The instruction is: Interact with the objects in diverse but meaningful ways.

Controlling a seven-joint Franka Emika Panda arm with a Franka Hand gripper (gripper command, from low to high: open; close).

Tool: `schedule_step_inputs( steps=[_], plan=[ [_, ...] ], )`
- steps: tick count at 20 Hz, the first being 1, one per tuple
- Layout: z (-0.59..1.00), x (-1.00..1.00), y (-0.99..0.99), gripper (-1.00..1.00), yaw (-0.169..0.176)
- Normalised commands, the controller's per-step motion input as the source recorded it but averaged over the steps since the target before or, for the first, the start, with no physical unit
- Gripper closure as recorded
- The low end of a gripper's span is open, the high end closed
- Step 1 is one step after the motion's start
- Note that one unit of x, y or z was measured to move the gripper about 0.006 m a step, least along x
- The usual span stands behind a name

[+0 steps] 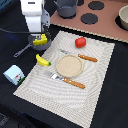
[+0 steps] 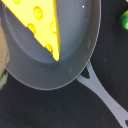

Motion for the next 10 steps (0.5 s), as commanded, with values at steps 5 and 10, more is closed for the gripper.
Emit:
schedule_step_inputs(
  steps=[5,10],
  plan=[
    [0.00,0.30,-0.33,-1.00,-0.074],
    [-0.02,0.23,-0.28,-1.00,-0.049]
  ],
)
